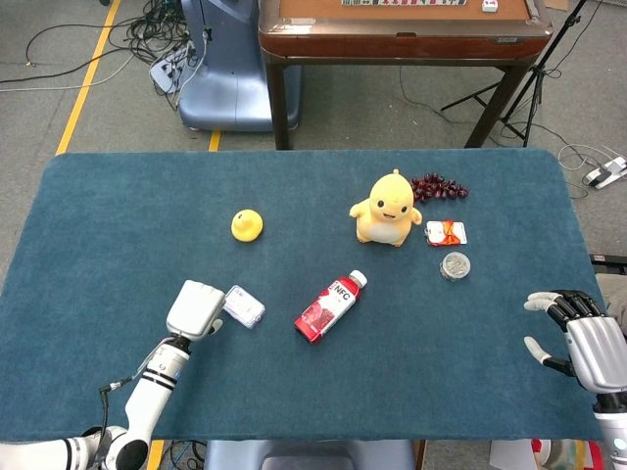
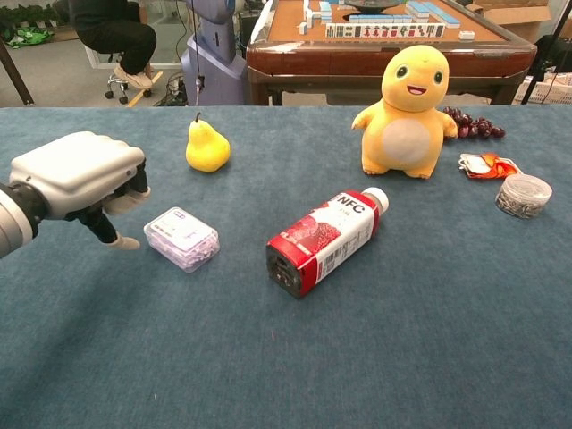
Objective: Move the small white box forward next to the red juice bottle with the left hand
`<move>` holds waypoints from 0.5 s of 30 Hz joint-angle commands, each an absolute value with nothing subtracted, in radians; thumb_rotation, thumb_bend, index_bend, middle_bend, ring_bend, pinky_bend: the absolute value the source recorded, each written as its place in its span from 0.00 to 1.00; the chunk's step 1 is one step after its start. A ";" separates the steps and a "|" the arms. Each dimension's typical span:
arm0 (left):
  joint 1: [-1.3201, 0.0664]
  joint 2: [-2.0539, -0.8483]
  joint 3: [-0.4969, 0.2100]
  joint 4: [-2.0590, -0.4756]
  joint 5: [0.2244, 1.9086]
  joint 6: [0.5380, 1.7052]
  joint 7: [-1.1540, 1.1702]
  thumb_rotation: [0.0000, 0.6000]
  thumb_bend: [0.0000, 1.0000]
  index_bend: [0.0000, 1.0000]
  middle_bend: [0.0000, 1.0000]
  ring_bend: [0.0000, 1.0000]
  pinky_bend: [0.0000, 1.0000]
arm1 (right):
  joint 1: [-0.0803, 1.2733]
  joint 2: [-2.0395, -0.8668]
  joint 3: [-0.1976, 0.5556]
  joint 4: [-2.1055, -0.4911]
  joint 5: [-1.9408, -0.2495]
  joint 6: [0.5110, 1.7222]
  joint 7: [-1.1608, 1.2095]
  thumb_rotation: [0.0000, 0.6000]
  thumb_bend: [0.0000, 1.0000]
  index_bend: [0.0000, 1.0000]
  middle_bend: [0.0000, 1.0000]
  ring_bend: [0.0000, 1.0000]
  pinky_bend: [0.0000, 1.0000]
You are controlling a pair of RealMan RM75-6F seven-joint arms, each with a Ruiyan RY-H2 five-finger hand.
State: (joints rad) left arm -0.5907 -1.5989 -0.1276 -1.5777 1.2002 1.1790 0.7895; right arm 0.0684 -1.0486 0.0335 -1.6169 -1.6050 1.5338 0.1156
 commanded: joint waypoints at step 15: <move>-0.642 -1.684 -0.155 -1.481 1.130 1.157 0.843 1.00 0.00 0.99 1.00 0.99 1.00 | 0.062 -1.036 0.035 -1.619 -1.609 1.549 0.140 1.00 0.23 0.39 0.34 0.22 0.24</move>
